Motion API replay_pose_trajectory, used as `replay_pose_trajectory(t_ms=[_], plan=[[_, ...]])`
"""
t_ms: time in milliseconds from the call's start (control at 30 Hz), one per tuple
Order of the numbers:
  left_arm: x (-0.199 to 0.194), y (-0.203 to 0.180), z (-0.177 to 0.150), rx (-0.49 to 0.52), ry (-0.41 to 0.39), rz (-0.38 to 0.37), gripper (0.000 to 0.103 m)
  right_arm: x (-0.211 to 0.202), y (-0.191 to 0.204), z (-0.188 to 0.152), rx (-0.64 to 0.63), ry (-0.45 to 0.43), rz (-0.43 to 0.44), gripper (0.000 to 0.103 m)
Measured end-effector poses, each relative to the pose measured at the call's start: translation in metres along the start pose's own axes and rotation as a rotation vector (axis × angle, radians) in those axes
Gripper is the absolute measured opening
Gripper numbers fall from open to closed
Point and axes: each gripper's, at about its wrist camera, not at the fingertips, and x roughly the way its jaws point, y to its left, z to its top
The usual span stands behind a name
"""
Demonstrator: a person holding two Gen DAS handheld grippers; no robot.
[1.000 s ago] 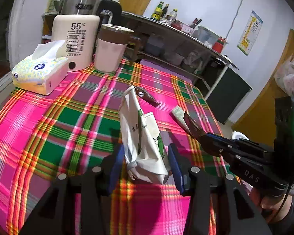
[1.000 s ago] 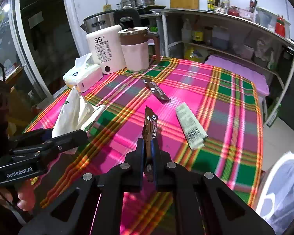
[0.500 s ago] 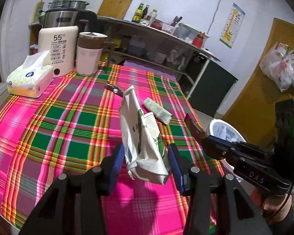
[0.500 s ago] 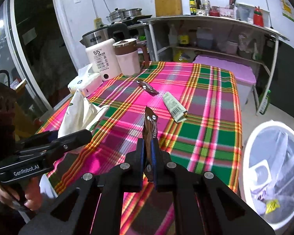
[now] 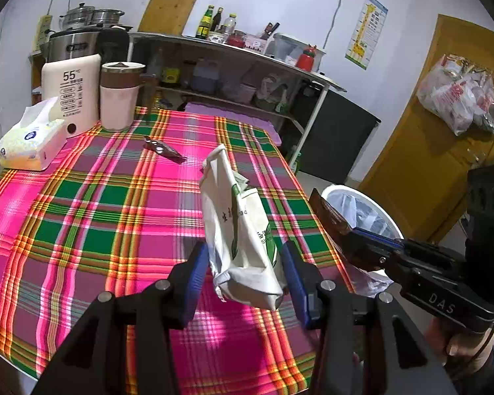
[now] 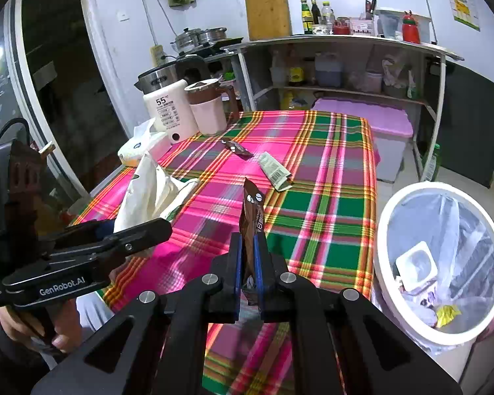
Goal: Collect trash
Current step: 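Carry the paper bag in the left tool and brown opener in the right over the bin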
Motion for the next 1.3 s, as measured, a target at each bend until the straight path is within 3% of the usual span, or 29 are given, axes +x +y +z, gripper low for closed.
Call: replay_pose_trajectory(t_ms=[467,1300], plan=[[0.011,-0.031,-0.001,0.048,0.027,-0.029,0.048,-0.021,-0.028,-0.012,0.051,-0.028,-0.034,0.007],[0.078,-0.128,0.009,0.2,0.112,-0.175,0.048,-0.058,-0.131,-0.03,0.227,-0.066,-0.21,0.007]])
